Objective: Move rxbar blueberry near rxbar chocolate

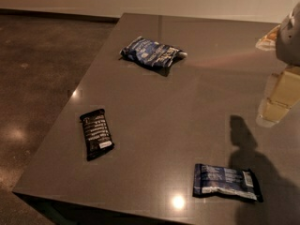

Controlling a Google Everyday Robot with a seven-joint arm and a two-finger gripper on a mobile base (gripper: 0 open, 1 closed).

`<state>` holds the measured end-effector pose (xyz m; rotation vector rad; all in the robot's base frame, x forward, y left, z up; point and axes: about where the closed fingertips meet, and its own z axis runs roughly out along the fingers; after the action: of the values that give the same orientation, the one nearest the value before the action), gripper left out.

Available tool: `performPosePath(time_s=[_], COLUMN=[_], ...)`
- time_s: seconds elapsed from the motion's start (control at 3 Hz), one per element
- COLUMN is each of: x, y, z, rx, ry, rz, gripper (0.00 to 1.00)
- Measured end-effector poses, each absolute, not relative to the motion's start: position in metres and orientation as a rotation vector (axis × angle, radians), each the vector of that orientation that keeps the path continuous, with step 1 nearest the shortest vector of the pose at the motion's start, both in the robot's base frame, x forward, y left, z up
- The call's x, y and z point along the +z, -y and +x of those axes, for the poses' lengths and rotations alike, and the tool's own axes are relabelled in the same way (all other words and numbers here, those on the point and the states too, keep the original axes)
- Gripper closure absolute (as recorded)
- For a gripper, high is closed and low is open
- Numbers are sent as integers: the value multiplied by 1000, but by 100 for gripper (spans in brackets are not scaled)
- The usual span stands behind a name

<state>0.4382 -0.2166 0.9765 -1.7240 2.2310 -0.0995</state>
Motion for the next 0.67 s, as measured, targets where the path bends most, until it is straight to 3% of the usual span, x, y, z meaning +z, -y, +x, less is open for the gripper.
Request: performPosePath(time_s=[0.67], x=[976], y=[215], z=[441], rx=[-84], ry=[-2220], rz=[-1749], gripper=[0])
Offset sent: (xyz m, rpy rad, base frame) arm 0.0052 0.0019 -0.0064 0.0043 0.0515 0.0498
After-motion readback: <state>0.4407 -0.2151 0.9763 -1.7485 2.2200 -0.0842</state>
